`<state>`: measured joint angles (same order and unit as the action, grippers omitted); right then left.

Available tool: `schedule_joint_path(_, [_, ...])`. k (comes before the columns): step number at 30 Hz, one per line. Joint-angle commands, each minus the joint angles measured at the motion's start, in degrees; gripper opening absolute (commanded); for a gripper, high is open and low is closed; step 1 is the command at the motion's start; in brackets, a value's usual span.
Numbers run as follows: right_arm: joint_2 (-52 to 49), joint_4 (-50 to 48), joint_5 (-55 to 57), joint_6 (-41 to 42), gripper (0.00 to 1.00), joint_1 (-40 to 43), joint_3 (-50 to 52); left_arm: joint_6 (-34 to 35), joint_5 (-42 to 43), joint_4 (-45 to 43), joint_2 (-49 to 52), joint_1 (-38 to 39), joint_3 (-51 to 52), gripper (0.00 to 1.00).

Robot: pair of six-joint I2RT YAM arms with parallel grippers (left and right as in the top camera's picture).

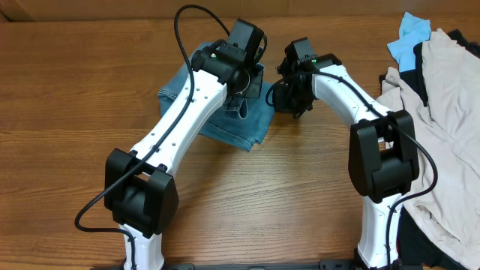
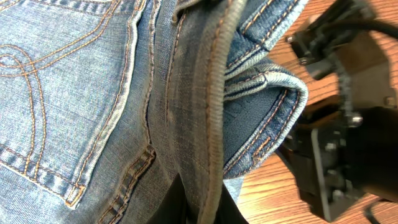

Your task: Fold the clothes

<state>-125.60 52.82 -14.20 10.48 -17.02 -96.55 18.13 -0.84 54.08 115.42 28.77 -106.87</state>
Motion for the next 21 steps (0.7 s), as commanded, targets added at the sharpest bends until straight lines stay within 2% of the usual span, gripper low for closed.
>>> schedule_joint_path(1, [1.2,-3.1,-2.1,0.3,0.12,-0.3,2.3,1.7,1.1,-0.3,0.8,1.9,-1.2,0.04])
schedule_joint_path(17, [1.2,-4.2,-2.6,0.3,0.12,-0.6,2.4,4.2,4.9,0.1,7.1,6.8,-1.2,0.04])
schedule_joint_path(21, [1.2,-3.3,-2.6,0.2,0.11,-0.6,2.2,4.2,4.9,0.6,7.1,6.9,-1.2,0.07])
